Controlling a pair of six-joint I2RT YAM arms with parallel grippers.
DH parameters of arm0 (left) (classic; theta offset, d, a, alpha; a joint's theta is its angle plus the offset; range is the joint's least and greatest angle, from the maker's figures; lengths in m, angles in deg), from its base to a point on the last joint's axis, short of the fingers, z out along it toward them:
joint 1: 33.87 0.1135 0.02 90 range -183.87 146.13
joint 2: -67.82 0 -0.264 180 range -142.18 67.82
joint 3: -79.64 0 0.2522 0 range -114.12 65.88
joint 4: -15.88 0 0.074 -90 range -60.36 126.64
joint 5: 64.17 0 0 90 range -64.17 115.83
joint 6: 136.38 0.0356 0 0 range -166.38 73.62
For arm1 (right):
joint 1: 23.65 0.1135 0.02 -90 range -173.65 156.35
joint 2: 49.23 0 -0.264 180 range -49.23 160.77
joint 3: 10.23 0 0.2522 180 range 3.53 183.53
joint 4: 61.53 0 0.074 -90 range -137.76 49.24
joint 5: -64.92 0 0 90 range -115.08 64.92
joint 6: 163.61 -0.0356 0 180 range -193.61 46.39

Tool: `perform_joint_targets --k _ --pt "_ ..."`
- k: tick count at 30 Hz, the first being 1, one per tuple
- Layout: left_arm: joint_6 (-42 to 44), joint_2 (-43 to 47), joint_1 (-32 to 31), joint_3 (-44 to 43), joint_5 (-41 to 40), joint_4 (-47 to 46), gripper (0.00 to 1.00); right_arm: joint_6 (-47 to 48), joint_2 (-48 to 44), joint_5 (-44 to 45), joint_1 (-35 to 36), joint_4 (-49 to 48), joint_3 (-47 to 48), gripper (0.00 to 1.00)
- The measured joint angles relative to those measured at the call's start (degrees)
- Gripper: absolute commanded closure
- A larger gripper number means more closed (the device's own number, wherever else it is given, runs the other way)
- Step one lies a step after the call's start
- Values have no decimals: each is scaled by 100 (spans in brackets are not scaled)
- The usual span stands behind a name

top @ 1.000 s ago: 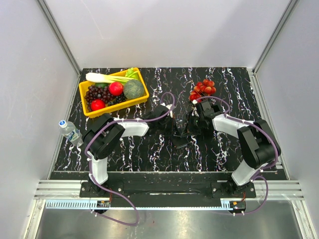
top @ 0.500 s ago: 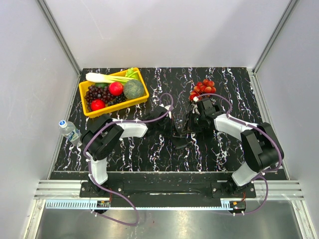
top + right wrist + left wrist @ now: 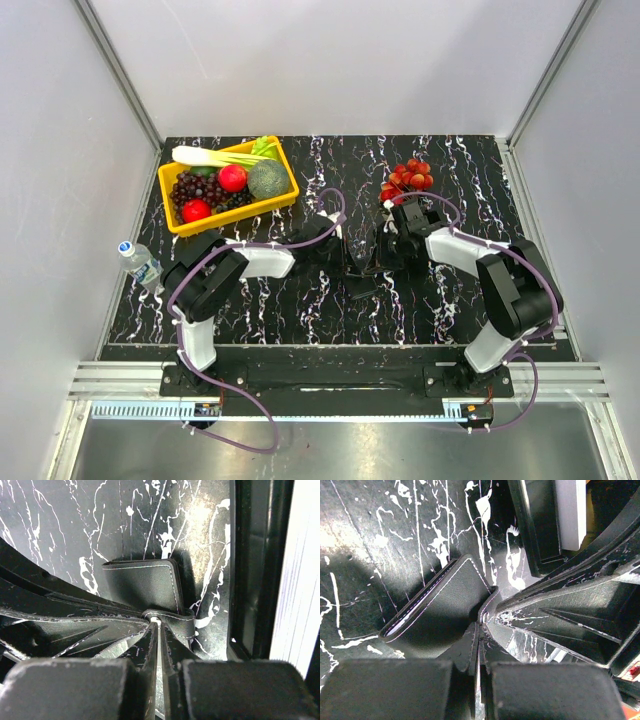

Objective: Put the credit cards into the card holder
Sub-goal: Close the card holder at the center of the board.

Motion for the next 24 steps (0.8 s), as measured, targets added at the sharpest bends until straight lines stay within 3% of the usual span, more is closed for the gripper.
perform_joint_targets --k 24 --pt "-162 70 66 173 240 -116 100 66 160 85 238 173 160 91"
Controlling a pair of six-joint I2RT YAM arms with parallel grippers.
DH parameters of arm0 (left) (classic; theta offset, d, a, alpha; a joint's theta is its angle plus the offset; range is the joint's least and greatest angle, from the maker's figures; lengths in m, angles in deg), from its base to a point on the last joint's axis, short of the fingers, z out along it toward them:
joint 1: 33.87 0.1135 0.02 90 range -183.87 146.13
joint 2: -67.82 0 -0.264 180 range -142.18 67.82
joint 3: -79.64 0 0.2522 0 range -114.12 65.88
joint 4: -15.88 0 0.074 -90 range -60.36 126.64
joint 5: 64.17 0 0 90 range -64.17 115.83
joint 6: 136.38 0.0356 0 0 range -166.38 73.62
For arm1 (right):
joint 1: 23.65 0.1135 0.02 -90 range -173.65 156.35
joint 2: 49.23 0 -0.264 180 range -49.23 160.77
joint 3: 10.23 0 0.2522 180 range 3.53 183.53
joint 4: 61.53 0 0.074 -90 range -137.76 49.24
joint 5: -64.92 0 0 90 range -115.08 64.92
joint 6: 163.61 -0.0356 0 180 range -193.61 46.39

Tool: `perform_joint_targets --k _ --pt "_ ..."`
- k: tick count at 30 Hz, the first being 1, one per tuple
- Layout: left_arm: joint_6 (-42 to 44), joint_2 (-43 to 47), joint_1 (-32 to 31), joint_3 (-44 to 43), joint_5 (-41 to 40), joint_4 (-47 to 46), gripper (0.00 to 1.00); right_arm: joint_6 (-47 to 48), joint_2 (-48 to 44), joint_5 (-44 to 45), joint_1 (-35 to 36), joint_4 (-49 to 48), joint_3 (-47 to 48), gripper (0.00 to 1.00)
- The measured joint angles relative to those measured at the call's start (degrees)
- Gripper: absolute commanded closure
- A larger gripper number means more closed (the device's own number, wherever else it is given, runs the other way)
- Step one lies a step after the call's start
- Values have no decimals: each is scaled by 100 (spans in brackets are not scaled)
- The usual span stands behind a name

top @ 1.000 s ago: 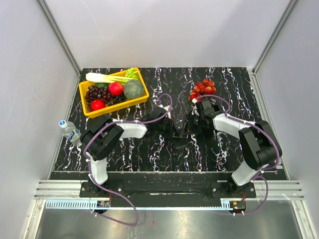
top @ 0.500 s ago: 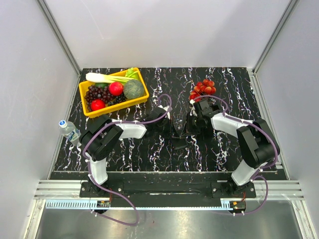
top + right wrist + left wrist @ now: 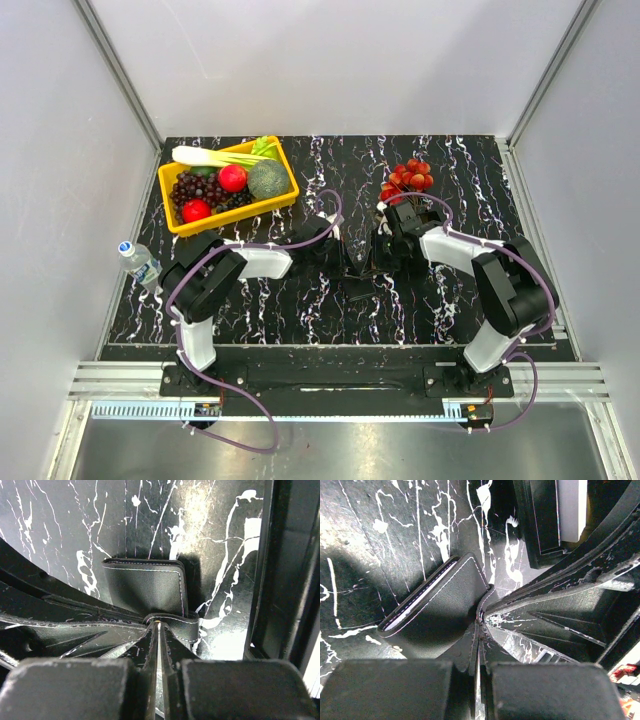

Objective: Put the credit cards into the card holder
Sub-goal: Close the card holder at the center of the board.

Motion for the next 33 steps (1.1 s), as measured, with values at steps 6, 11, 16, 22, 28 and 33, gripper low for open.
perform_joint_targets --k 6,11,16,22,28,33 --pt "-79 0 -2 0 153 -15 100 -4 -153 227 15 66 2 90" --pt "-111 22 -7 0 227 -9 100 -4 -326 291 15 57 2 90" --pt "-114 127 -7 48 223 -2 100 -7 -330 269 15 55 2 90" --pt "-116 138 -4 79 221 -7 100 -2 -310 216 15 59 2 91" --pt "-111 138 0 151 197 11 100 -2 -269 181 22 66 2 91" --pt "-105 138 0 151 197 15 100 0 -267 177 57 83 2 91"
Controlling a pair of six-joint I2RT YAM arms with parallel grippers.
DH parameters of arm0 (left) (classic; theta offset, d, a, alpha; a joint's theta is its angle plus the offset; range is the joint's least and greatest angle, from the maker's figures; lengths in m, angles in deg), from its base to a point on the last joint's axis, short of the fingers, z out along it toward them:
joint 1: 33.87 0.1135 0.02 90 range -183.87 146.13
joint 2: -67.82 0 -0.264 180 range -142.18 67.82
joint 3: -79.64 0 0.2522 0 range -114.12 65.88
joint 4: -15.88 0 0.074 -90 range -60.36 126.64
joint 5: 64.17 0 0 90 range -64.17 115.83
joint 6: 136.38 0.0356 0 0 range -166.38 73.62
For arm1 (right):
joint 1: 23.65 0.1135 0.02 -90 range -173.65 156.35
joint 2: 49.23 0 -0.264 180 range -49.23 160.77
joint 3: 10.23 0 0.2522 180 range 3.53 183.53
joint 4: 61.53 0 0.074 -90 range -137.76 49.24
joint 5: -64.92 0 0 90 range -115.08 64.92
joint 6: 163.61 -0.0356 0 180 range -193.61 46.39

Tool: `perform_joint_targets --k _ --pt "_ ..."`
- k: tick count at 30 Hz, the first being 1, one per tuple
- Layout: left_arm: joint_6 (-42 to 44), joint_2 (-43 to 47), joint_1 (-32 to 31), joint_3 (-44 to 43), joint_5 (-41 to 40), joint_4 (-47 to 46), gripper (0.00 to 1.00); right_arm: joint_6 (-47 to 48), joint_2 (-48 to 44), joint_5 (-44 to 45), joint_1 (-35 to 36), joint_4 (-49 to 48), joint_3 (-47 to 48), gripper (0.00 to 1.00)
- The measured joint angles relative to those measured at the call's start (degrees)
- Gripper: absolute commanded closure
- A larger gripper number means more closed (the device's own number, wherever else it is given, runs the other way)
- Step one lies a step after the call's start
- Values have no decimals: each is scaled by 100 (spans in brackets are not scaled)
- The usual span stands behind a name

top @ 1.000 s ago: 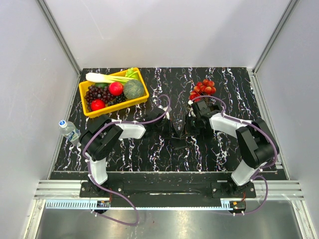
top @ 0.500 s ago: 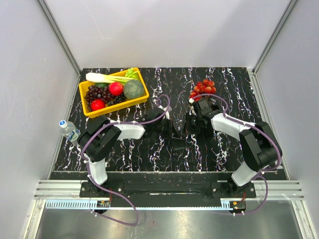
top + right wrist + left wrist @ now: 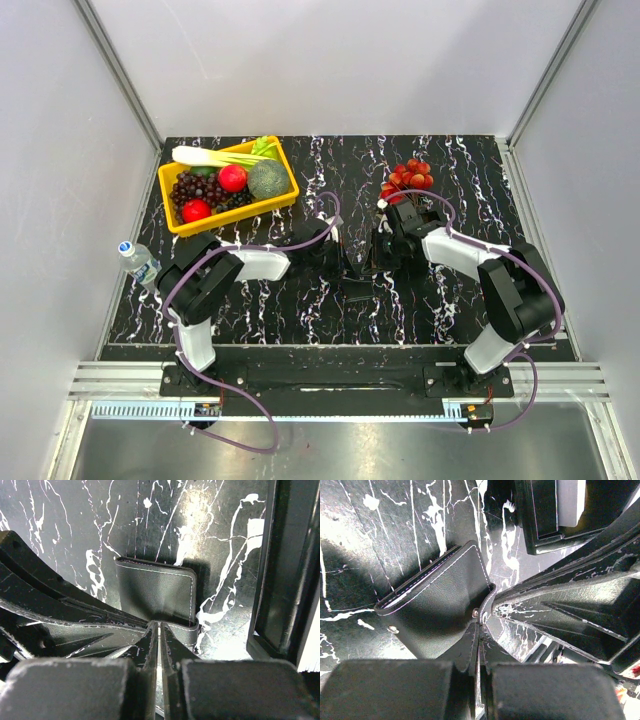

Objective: Put the credit cards into the card holder
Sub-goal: Close the card holder at the center of the board.

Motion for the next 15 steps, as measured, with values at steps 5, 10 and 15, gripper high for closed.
perform_joint_targets --k 5,10,15 --pt "20 -20 7 0 0 0 100 4 0 2 31 31 0 91" --pt "17 -109 13 0 24 -55 100 22 0 2 48 96 0 91" --pt "13 -170 13 0 70 -197 100 46 0 2 79 153 0 92"
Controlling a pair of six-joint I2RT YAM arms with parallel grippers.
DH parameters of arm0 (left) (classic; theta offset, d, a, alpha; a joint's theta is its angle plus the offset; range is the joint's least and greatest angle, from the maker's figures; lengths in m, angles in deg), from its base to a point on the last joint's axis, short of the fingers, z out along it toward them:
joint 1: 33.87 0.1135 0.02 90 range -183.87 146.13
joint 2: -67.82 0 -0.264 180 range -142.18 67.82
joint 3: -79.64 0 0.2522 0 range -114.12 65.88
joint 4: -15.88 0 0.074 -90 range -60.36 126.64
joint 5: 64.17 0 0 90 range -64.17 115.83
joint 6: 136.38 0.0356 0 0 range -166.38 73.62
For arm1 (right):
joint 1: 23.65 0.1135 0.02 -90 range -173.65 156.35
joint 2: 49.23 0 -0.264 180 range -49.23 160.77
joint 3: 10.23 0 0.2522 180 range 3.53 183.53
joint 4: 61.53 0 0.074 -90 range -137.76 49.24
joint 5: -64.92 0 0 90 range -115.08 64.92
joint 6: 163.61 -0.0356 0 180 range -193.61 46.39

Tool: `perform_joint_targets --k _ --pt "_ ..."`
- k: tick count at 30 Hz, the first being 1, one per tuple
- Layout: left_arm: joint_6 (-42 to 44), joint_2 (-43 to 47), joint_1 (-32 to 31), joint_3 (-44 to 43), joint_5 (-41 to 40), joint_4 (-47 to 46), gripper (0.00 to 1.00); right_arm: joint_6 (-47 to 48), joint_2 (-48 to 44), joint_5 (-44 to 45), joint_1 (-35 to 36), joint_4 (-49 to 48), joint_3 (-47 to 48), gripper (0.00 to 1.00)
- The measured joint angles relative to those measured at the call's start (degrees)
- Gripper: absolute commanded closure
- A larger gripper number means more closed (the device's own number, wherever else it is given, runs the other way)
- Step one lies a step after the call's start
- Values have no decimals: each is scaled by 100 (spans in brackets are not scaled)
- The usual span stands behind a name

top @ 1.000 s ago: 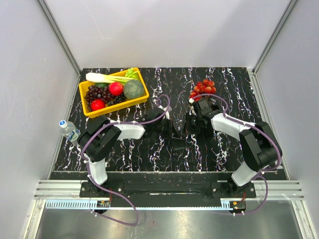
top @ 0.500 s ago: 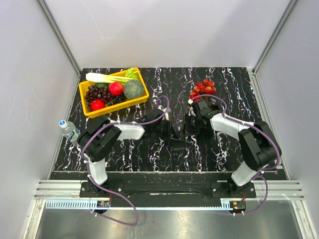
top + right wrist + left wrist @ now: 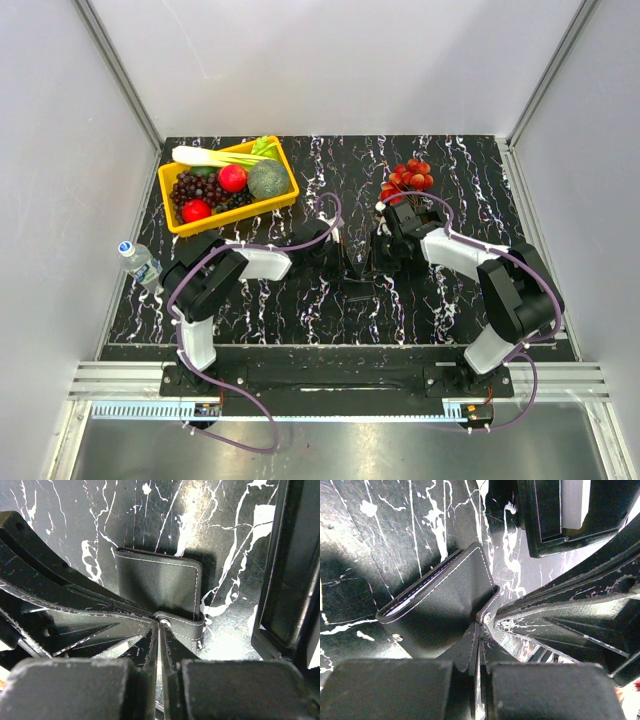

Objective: Put the credit cards into the card holder
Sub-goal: Close the card holder at the center of the board.

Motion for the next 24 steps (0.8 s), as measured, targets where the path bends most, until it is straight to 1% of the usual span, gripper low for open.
perform_joint_targets --k 4,24 --pt "-4 -24 11 0 37 -44 100 4 0 7 28 22 0 94" --pt "0 -26 28 0 28 -42 100 39 195 507 271 271 175 95"
